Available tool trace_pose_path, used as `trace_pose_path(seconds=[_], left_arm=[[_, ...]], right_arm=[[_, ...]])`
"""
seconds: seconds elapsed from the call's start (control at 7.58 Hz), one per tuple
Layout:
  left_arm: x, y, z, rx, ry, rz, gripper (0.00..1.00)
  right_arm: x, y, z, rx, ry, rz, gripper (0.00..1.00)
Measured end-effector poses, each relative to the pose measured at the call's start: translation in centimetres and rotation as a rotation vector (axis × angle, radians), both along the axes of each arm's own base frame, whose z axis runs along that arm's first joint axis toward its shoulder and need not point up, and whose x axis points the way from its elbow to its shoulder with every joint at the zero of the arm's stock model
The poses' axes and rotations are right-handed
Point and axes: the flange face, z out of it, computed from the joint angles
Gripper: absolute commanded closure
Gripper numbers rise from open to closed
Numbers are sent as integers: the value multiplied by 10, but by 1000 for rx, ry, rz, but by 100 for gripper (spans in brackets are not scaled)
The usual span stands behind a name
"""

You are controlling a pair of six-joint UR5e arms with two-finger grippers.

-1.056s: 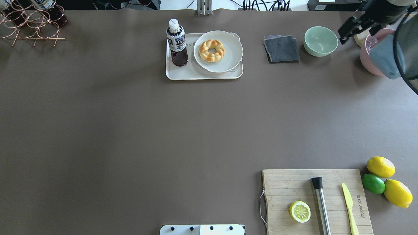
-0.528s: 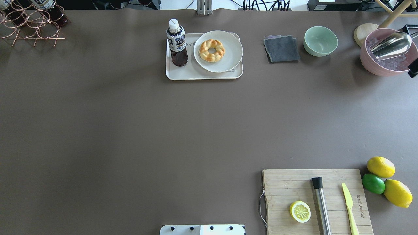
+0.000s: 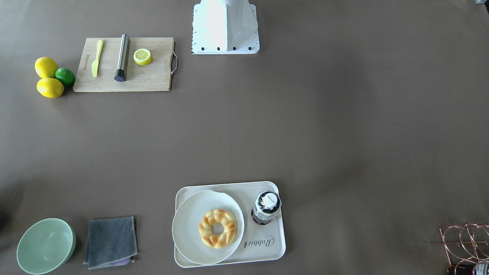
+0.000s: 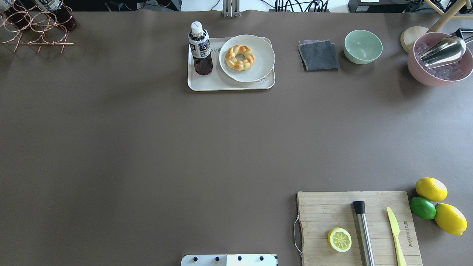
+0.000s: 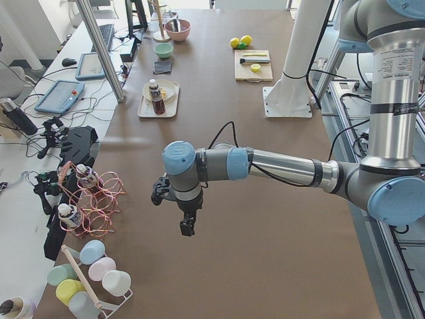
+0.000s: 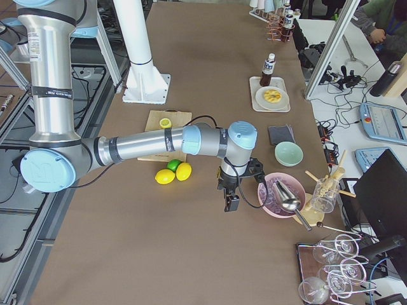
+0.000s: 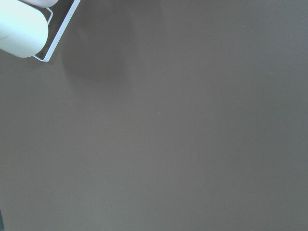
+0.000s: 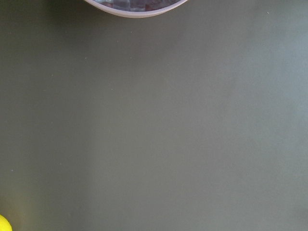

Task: Place tea on tray

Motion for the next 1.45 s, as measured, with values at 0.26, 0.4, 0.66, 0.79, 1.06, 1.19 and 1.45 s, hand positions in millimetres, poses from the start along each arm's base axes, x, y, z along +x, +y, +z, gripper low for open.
trace_pose_path(seconds=[0.26, 0.4, 0.66, 0.79, 1.06, 1.19, 1.45], left_arm=[[0, 4, 5, -14, 1, 0, 1], [1, 6, 8, -19, 1, 0, 1], [1, 8, 9, -22, 1, -1, 1], [0, 9, 9, -23, 1, -1, 1], [0, 10, 10, -24, 1, -2, 1], [0, 10, 10, -25, 1, -1, 1], [0, 10, 10, -24, 1, 0, 1]], right_arm=[[-1, 5, 6, -19, -57, 13, 0], [2, 7, 7, -20, -63, 19, 0], [9, 3, 4, -13, -68, 36, 0], [12, -2, -1, -5, -72, 48, 0], [16, -4, -3, 3, -70, 53, 0], [17, -3, -3, 5, -58, 51, 0], [22, -3, -4, 20, -12, 45, 0]])
